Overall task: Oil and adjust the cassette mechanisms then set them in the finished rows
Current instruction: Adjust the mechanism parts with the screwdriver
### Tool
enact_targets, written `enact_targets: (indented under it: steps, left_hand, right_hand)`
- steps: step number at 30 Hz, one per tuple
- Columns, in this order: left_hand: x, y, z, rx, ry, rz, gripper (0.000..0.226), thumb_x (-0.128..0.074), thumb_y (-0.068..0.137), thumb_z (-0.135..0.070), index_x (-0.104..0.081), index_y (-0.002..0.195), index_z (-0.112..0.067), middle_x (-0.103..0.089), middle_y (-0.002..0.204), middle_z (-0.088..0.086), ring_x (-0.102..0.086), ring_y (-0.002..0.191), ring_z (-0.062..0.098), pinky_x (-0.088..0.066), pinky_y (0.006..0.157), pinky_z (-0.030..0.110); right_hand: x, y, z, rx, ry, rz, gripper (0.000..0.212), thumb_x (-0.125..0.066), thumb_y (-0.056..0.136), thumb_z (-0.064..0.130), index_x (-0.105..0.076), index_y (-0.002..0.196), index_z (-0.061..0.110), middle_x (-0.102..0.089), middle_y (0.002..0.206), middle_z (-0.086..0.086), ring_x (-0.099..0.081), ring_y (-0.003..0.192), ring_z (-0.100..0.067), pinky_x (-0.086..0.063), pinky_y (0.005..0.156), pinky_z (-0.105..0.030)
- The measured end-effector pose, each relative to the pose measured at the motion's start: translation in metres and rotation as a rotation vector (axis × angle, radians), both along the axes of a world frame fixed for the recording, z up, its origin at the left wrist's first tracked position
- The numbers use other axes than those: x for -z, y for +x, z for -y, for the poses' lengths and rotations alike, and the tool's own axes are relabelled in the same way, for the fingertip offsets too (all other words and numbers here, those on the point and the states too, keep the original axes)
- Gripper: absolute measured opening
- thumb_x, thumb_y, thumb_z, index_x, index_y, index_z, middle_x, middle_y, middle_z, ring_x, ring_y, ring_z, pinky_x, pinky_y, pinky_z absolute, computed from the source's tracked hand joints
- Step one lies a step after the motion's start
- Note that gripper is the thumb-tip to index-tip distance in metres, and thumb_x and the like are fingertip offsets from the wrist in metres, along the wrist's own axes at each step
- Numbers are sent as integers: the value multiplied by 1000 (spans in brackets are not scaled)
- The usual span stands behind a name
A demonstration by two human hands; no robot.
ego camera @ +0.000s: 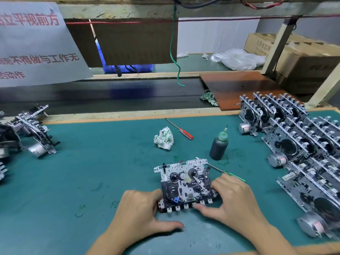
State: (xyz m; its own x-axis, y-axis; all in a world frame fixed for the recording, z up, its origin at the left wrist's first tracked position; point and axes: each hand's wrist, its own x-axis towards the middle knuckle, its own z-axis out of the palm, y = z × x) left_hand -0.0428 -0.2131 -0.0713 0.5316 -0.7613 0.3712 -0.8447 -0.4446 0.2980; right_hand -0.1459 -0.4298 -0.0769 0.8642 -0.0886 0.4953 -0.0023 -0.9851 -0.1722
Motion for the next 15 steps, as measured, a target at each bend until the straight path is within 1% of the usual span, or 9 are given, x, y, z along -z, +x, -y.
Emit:
enact_targets:
  steps: [3,7,10,12,15]
  left_hand:
    - [1,-4,4,-114,6,-5,64,-48,55,-84,-48,49,-20,-41,32,-4,-44,30,11,-34,31,17]
    - [1,-7,4,-176,8,-23,64,-48,51,-85,-48,50,-21,-41,32,-3,-44,30,13,-33,32,18]
    - [0,-8,7,-225,-12,-29,62,-52,53,-80,-42,46,-19,-38,31,-1,-43,29,16,-30,33,19]
    - [0,-10,11,-255,-41,-19,60,-53,54,-76,-39,43,-19,-35,30,1,-40,27,19,-26,34,17]
    - [1,-11,14,-286,-57,-15,60,-52,54,-73,-40,39,-16,-33,29,2,-37,25,21,-25,35,15]
  right_hand:
    - [-1,-2,7,-92,-2,-39,49,-57,70,63,-46,57,16,-42,57,7,-39,55,-13,-27,56,-23]
    - [-2,-2,10,-133,-32,-32,50,-55,77,59,-48,55,15,-45,55,6,-43,54,-15,-30,53,-23]
    - [-3,-3,9,-160,-32,-14,53,-57,74,63,-46,53,16,-44,54,7,-43,54,-14,-30,52,-23]
    - [-4,-4,9,-174,-11,-26,55,-60,70,67,-45,54,16,-43,54,7,-42,55,-13,-30,53,-23]
    - [-5,-5,9,-179,26,-54,57,-62,67,70,-46,55,16,-44,55,7,-42,56,-13,-33,52,-25]
